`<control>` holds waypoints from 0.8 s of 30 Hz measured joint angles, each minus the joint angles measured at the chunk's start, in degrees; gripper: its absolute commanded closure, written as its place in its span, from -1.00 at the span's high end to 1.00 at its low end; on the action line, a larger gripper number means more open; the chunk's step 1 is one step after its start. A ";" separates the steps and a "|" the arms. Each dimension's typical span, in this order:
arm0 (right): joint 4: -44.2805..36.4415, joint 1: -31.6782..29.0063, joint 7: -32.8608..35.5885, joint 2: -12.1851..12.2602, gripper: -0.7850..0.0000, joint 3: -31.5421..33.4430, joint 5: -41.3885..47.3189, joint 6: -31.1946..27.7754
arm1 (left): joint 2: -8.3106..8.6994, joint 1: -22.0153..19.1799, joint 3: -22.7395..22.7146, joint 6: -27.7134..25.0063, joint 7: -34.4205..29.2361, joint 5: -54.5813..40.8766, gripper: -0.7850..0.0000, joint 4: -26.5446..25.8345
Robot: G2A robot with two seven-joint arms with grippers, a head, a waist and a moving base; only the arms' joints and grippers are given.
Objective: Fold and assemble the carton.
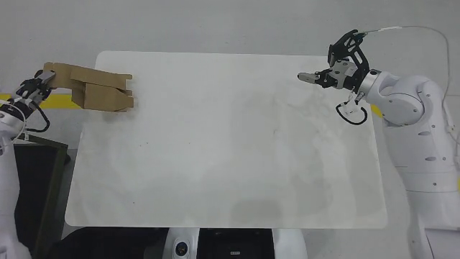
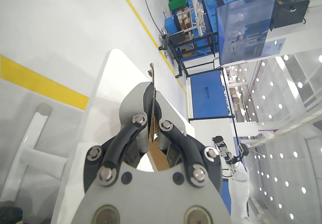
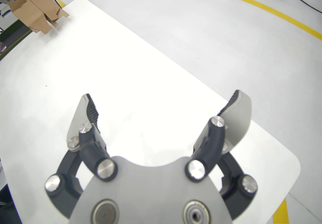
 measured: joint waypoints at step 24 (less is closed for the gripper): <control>0.00 0.00 0.00 0.00 1.00 0.00 0.00 0.00 | -6.99 -28.65 27.79 -9.37 -12.47 -4.78 -1.00 11.54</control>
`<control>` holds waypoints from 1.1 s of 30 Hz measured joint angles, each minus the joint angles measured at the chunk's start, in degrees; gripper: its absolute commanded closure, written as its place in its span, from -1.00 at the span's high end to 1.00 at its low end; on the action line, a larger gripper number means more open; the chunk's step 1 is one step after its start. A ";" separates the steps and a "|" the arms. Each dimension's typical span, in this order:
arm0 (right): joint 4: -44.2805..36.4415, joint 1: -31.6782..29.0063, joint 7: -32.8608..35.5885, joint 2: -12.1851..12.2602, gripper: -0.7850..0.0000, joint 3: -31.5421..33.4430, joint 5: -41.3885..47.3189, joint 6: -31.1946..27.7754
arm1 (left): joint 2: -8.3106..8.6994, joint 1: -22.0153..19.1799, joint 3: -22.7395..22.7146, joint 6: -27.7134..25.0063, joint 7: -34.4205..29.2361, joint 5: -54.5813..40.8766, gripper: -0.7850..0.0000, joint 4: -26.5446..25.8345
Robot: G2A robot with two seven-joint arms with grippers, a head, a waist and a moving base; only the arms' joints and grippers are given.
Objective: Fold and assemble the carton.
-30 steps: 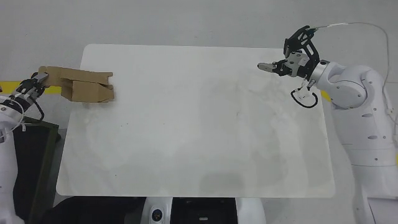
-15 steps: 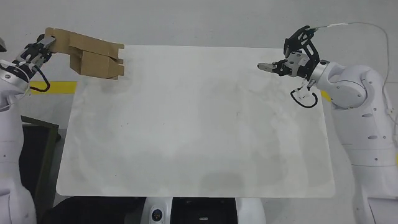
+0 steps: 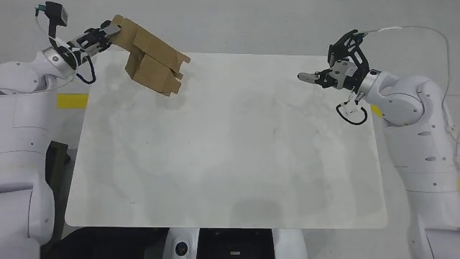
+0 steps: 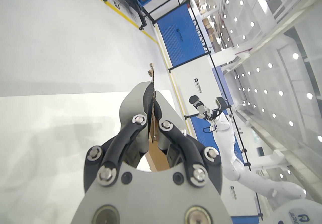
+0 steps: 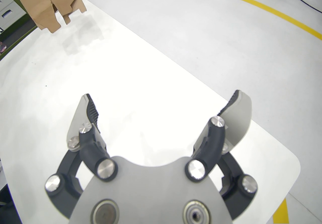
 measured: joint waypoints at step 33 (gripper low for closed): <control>1.30 -1.58 2.42 0.04 1.00 -1.14 7.37 -1.34 | -3.55 0.79 20.15 1.92 -15.71 -9.76 -1.00 -17.33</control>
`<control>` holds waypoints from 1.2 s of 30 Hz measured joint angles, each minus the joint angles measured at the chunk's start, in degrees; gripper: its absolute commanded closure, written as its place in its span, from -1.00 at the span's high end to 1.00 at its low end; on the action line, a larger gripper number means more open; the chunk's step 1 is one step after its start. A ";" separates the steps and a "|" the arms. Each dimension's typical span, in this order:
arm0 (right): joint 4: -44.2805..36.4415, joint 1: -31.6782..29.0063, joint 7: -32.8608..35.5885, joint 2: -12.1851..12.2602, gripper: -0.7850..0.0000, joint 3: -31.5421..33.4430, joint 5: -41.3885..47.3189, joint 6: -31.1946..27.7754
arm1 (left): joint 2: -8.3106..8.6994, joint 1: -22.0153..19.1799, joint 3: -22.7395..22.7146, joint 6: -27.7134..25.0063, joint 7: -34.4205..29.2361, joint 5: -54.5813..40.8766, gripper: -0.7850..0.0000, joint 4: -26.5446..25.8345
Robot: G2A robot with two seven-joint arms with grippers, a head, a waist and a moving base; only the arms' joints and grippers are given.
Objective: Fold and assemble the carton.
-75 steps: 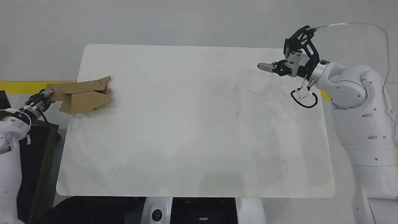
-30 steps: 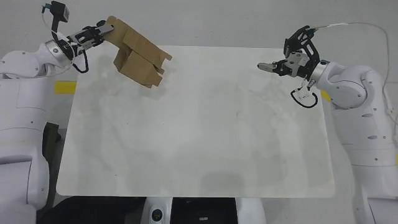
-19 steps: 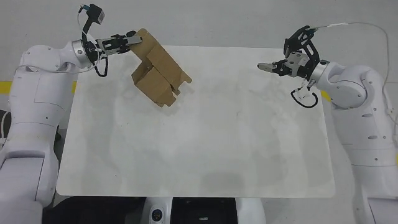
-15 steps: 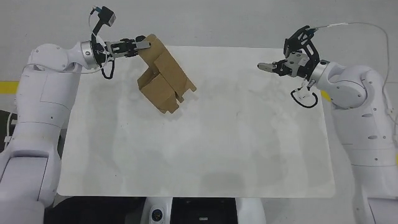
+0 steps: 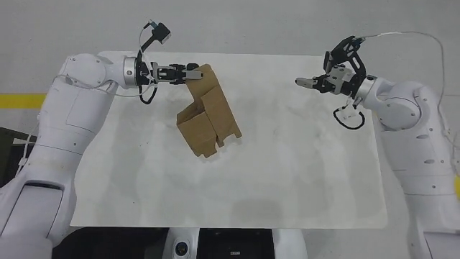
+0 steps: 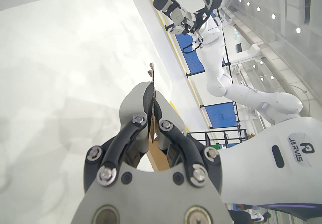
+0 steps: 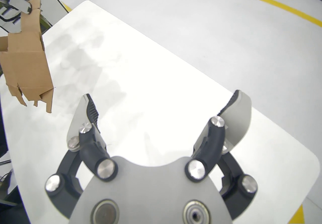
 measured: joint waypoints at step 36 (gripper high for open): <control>15.09 14.68 14.17 -3.25 1.00 -41.28 59.41 -9.43 | 1.53 -1.21 11.66 0.76 -0.76 -10.85 -1.00 -4.96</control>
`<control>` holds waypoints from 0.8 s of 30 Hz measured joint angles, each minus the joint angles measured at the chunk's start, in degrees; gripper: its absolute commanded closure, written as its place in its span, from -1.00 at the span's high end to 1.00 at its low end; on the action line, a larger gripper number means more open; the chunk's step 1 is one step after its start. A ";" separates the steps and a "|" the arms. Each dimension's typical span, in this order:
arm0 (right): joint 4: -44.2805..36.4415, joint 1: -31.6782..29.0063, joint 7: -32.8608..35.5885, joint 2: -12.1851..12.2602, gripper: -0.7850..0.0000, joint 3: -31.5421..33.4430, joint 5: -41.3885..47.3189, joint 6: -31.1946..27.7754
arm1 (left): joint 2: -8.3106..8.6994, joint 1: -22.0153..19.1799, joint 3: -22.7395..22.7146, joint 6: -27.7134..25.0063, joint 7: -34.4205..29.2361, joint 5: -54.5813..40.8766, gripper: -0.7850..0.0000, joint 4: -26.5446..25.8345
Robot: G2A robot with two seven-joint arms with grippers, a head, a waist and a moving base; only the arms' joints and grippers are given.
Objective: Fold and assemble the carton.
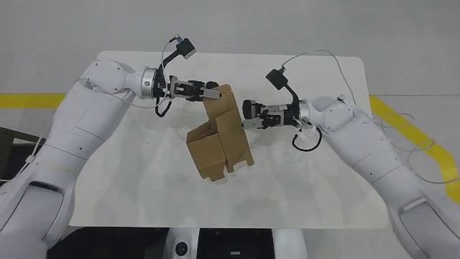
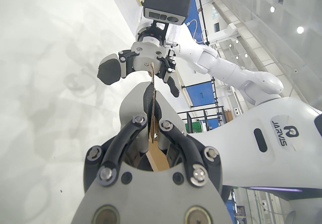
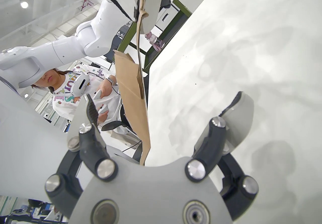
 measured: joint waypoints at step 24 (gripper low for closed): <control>3.78 9.82 -7.48 -0.65 -1.00 -20.00 6.44 -7.48 | 0.41 -1.08 3.00 0.40 -0.41 -1.31 1.00 0.12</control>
